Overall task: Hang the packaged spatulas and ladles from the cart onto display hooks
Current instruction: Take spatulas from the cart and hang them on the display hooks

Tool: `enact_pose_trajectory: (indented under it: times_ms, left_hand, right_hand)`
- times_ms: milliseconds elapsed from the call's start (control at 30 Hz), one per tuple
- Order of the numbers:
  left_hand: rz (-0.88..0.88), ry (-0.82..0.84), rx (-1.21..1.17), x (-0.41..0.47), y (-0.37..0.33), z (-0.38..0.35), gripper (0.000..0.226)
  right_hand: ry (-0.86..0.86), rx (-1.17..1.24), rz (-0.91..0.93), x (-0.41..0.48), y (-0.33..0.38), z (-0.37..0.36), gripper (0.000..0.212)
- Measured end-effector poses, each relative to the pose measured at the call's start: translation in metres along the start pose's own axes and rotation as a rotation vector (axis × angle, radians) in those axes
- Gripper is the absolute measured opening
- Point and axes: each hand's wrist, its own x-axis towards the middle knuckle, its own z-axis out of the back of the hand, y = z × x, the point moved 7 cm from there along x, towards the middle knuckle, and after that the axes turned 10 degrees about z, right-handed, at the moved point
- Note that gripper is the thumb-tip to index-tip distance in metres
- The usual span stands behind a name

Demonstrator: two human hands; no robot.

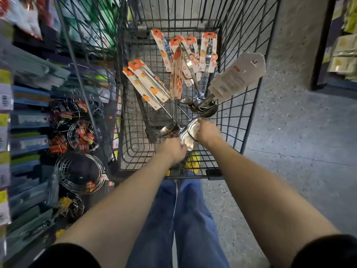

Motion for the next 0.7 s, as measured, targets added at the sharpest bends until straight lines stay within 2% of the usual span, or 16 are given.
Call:
enact_pose_trajectory:
  times_ms: [133, 233, 367, 467, 567, 700]
  left_hand:
    - [0.114, 0.106, -0.179, 0.019, 0.01, -0.028, 0.047]
    - [0.169, 0.083, -0.361, 0.034, 0.011, -0.035, 0.047]
    - [0.24, 0.104, -0.754, 0.049, 0.01, -0.038, 0.065]
    - [0.263, 0.095, -0.943, 0.065, 0.011, -0.042, 0.071]
    - [0.287, 0.083, -1.132, 0.08, 0.012, -0.041, 0.072]
    - [0.316, 0.016, -1.196, 0.097, 0.012, -0.035, 0.064]
  right_hand:
    - [0.007, 0.061, 0.032, 0.017, 0.002, -0.011, 0.045]
    - [0.017, -0.013, 0.101, 0.027, 0.004, -0.021, 0.055]
    - [0.072, -0.126, 0.142, 0.037, -0.003, -0.036, 0.075]
    - [0.054, -0.106, 0.136, 0.045, -0.007, -0.041, 0.074]
    - [0.05, -0.083, 0.128, 0.049, -0.003, -0.048, 0.083]
    - [-0.006, -0.071, 0.133, 0.056, 0.003, -0.049, 0.066]
